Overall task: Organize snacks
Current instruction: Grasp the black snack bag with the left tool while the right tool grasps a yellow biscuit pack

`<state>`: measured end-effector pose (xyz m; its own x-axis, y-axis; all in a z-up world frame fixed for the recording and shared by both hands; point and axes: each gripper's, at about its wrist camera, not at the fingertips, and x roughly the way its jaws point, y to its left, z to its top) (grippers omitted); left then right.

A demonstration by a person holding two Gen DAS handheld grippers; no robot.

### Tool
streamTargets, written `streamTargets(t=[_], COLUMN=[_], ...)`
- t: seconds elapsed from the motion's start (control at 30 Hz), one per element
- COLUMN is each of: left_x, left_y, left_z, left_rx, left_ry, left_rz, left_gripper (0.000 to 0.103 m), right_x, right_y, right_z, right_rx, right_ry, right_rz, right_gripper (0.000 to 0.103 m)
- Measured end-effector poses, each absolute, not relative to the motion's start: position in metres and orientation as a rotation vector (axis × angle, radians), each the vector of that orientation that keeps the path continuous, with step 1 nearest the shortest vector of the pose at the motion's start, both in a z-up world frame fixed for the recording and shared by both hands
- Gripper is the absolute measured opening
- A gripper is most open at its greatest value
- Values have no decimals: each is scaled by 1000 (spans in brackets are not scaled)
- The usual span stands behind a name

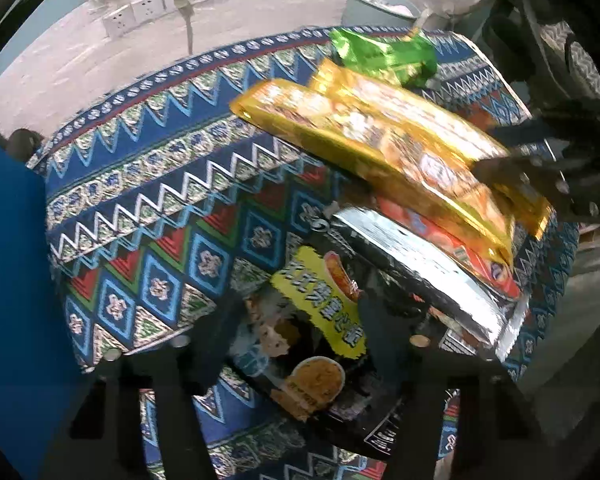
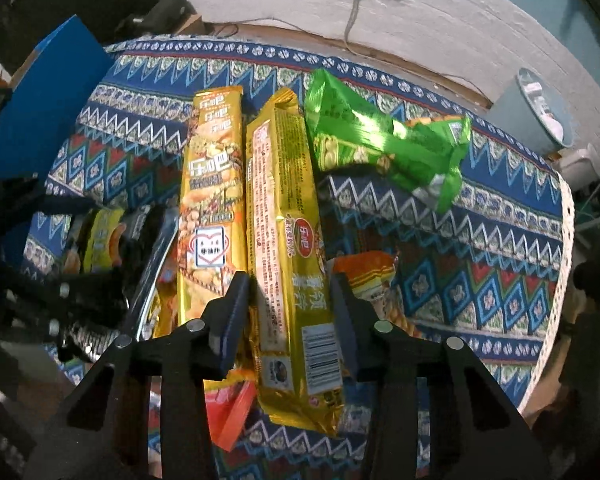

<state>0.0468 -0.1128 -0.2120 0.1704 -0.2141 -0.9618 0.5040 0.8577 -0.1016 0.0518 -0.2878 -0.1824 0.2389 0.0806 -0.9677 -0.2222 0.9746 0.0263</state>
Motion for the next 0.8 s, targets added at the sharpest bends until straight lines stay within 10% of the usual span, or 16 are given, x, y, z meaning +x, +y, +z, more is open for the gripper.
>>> streamTargets(t=[0.23, 0.63, 0.8], left_x=[62, 58, 61], left_y=[-89, -53, -54], left_z=[-214, -224, -226], left_rx=[180, 66, -37], left_ry=[1300, 1366, 1397], left_rz=[-415, -438, -427], left_gripper=[44, 83, 88], right_x=[55, 83, 89], right_y=[-286, -275, -283], right_z=[-186, -195, -193], right_rx=[-100, -72, -33], right_ry=[1329, 1299, 1304], right_rz=[197, 242, 236], right_gripper=[56, 61, 44])
